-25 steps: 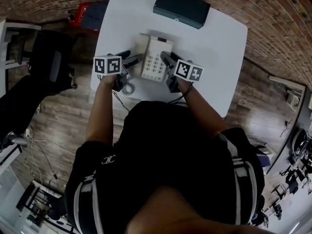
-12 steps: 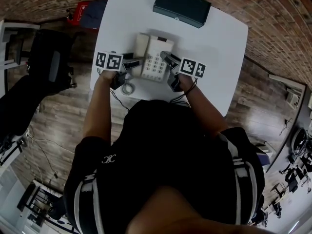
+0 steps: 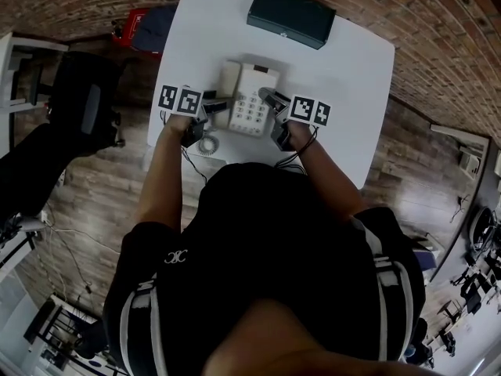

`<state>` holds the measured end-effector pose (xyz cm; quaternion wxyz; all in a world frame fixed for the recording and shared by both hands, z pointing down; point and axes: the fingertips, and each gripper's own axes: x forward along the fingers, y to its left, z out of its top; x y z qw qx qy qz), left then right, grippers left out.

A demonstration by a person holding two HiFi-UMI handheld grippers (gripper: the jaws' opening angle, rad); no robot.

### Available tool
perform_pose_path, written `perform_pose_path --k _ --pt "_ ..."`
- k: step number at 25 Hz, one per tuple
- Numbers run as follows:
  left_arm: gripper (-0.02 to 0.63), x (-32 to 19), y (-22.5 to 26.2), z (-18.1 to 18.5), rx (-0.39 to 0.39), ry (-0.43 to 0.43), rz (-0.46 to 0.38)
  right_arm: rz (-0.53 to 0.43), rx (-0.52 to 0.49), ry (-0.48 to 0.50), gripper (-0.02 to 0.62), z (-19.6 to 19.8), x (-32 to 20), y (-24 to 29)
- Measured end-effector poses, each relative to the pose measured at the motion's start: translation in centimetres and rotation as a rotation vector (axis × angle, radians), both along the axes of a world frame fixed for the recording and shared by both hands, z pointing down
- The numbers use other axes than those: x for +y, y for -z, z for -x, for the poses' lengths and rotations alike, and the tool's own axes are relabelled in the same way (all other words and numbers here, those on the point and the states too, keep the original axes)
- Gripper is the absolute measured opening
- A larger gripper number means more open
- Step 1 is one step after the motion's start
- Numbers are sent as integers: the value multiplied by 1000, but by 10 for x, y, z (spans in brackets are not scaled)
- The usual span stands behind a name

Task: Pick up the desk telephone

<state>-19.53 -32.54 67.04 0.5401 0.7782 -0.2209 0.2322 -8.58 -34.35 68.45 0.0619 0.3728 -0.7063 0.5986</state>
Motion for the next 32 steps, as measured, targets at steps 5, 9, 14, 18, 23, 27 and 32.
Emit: perform_pose_path --k 5,9,14,18,23,27,32 --pt "308 6 14 -2 24 65 -15 -39 0 5 212 -3 2 16" --pt "308 12 31 -1 38 88 -28 -80 9 13 212 -2 4 36" --pt "307 22 59 1 39 105 -81 -102 5 20 212 -1 14 62" --pt "305 28 82 3 49 145 -124 -141 11 25 212 1 17 86" --pt "302 29 116 3 66 172 -186 -223 34 62 212 1 13 125" --pt "302 30 148 4 76 224 -237 -272 43 70 212 3 10 159" --pt "299 33 191 2 66 264 -330 -323 15 64 212 0 13 198"
